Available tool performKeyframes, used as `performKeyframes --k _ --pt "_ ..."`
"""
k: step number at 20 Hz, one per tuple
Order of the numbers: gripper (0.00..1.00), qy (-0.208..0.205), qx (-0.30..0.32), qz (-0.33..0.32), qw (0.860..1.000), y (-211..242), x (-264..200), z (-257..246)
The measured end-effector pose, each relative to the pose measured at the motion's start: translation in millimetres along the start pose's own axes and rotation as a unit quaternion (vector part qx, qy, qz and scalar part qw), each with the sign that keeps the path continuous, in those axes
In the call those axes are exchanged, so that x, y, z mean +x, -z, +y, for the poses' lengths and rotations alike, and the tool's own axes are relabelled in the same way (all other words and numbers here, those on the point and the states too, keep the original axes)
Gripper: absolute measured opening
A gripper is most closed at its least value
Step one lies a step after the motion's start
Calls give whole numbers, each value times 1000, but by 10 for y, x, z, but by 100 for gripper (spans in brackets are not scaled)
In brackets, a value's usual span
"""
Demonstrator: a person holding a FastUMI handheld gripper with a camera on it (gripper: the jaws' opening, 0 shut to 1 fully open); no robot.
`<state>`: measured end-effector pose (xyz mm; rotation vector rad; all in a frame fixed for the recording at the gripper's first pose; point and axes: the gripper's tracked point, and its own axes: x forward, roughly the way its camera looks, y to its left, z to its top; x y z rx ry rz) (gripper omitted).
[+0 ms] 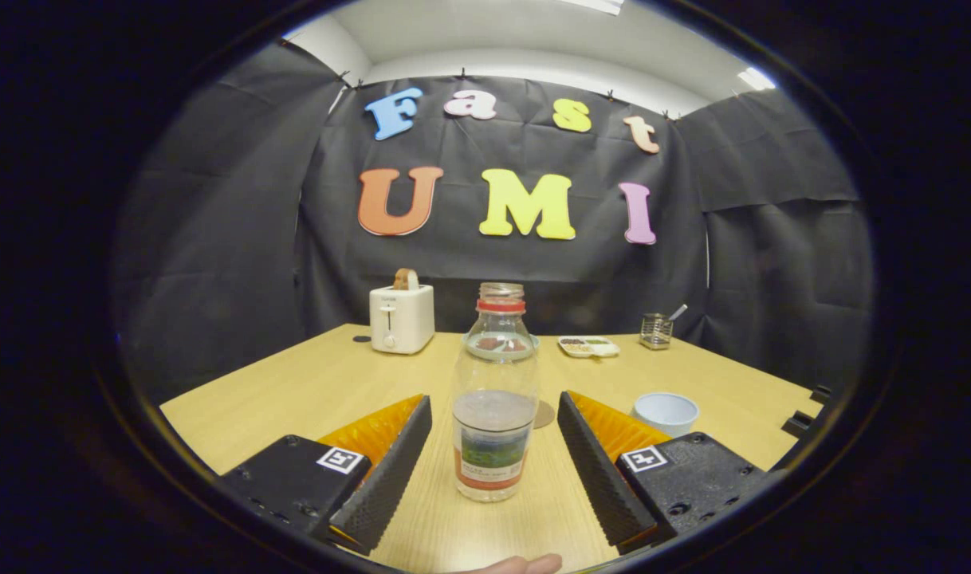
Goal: Take the bottle from table, then pour the juice into the cup, finally place the bottle on the coaster
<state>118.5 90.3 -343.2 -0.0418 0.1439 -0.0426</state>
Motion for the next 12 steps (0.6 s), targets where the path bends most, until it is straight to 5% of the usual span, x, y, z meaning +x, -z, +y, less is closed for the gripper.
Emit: performKeyframes --k 12 --pt "100 29 22 -12 999 82 391 -67"
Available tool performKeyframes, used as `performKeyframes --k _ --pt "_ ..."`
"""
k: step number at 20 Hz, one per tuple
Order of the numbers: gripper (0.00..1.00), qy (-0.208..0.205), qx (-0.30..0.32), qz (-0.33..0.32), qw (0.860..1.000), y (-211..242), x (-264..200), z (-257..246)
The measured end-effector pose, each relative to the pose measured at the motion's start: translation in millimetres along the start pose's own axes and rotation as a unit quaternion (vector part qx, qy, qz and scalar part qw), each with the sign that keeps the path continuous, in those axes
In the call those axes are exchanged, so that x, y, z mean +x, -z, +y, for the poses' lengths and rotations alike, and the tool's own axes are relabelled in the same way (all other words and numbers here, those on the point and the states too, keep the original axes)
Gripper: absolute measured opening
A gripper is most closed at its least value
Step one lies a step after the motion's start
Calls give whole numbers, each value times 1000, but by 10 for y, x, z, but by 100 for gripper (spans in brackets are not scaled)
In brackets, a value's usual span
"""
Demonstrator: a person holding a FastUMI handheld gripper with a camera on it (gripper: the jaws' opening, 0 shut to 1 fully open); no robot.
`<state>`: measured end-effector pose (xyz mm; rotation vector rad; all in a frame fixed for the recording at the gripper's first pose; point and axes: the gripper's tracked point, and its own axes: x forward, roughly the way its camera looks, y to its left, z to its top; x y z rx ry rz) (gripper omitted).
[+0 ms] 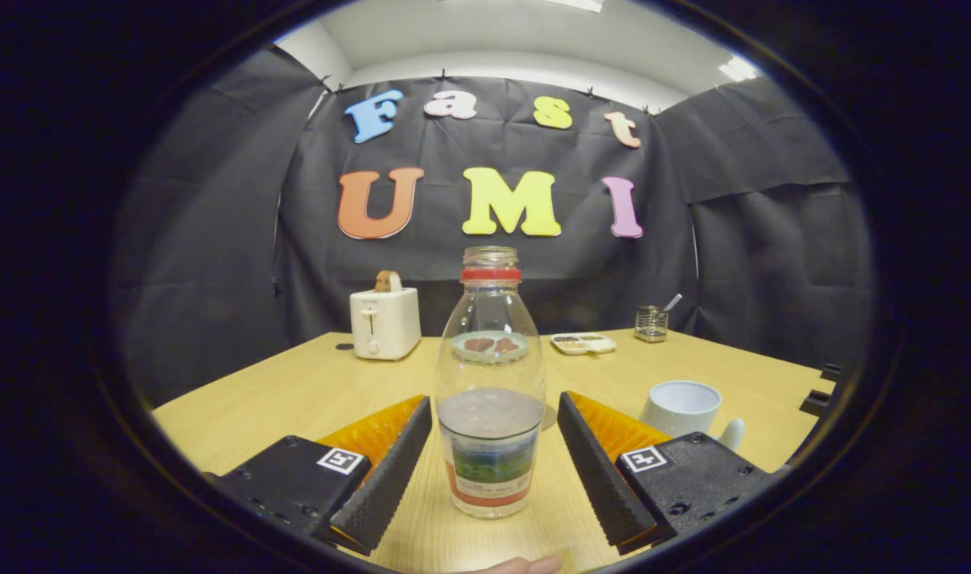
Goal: Take the bottle from table, then pour the juice into the cup, finally place the bottle on the coaster
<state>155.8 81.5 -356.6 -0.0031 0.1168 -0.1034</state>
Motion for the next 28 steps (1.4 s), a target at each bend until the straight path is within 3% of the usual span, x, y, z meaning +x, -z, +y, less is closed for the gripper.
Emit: performKeyframes --k 2,5,9,13,20,23,28 --pt "100 -8 -1 1 1000 -29 139 62" --pt "80 7 -15 6 1000 -89 114 -15" --pt "79 -34 51 22 998 -99 38 58" --pt "79 -71 142 44 986 -233 -90 114" --pt "78 -95 235 46 966 -603 -247 63" --pt "78 -103 287 45 951 -763 -274 62" --pt "78 -127 407 52 903 -875 -250 48"
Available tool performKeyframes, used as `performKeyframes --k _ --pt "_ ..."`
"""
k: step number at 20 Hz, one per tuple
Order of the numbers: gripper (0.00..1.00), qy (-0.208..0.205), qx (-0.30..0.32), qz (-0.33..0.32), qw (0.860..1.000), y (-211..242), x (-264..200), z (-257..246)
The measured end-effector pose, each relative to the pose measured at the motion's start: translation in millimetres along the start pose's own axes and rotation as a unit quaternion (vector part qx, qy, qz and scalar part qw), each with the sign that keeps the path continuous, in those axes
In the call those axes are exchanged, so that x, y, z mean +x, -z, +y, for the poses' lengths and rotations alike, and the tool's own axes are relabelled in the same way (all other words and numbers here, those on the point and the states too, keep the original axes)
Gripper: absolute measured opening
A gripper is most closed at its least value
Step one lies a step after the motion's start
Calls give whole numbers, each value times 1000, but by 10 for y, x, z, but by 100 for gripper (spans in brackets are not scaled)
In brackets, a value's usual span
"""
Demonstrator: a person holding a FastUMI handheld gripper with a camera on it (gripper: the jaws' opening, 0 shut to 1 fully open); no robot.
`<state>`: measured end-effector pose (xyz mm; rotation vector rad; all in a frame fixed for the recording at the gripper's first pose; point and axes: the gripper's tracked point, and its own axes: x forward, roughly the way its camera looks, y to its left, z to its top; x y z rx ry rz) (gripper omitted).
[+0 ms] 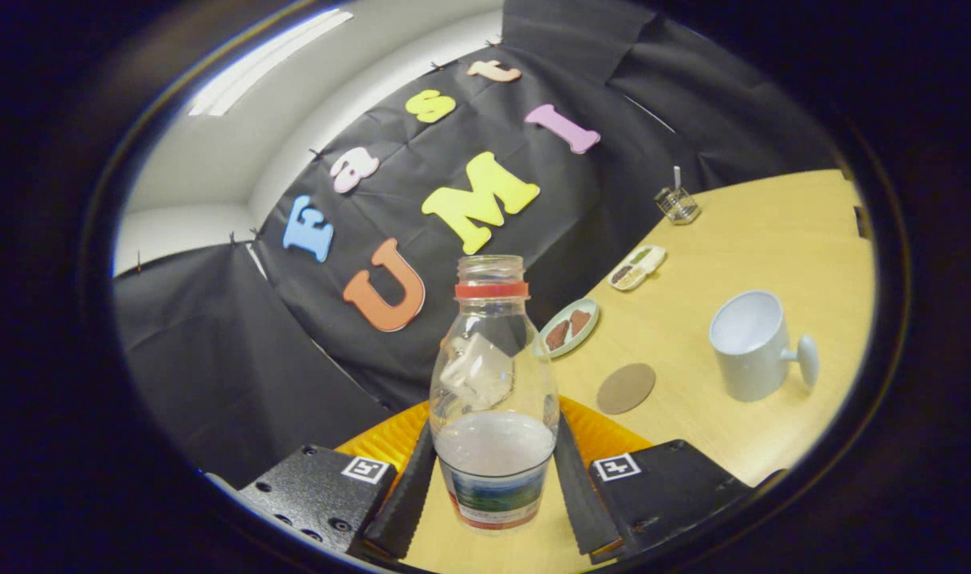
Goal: Take the bottle from table, then pour the juice into the cup, finally place the bottle on the coaster
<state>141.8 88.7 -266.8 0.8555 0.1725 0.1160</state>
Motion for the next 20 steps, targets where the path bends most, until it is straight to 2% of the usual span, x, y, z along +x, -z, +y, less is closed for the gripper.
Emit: performKeyframes --k 5,9,12,17,20 --pt "78 17 60 4 998 28 11 -145" --pt "78 6 138 -6 990 -43 -5 -196" --pt "78 7 171 -5 985 -67 -9 -262" --pt "78 -5 270 -12 963 -234 38 -343" --pt "78 -5 283 -7 959 -287 66 -373"
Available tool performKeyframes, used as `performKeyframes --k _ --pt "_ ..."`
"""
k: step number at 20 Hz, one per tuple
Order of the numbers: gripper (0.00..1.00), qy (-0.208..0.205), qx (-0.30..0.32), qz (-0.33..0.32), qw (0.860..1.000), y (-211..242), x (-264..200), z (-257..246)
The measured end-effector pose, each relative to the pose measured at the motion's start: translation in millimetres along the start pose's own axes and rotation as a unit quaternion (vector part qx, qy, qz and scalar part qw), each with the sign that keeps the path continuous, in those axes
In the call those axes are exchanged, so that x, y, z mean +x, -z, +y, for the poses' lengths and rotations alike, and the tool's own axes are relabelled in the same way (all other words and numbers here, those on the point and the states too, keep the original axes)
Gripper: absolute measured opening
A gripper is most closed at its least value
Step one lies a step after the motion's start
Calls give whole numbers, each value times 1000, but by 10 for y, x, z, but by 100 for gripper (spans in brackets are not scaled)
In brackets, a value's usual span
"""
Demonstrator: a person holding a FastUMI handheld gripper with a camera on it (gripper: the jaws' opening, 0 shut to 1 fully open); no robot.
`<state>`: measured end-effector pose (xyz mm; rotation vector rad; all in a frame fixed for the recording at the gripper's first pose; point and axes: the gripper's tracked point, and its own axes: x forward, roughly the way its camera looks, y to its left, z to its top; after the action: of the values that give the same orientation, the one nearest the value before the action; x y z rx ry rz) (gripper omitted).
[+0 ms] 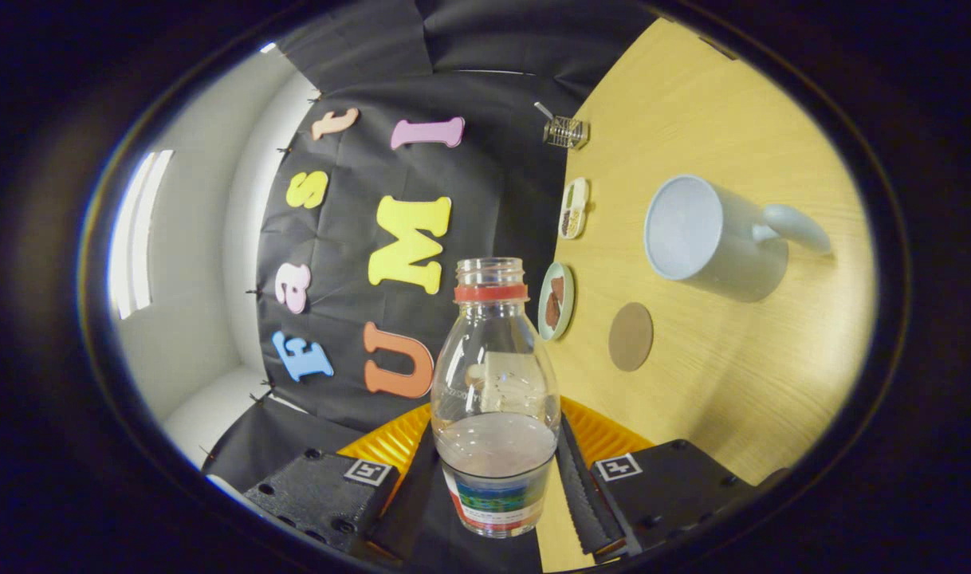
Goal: Take the bottle from table, then pour the juice into the cup, finally place the bottle on the coaster
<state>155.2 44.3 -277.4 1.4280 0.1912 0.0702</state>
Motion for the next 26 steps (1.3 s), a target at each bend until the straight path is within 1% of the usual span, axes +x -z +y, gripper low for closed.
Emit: performKeyframes --k 2,5,10,12,17,21,24,26 --pt "78 0 7 0 1000 -45 25 23" --pt "78 -10 46 1 999 -99 31 79" --pt "78 -18 87 -4 996 -172 24 44" --pt "78 -16 93 -14 995 -220 0 7" --pt "77 -34 118 4 992 -131 4 74" --pt "77 -36 147 7 988 -116 7 81" --pt "78 -35 146 5 989 -127 -8 40" --pt "78 -42 158 11 987 -128 -17 51"
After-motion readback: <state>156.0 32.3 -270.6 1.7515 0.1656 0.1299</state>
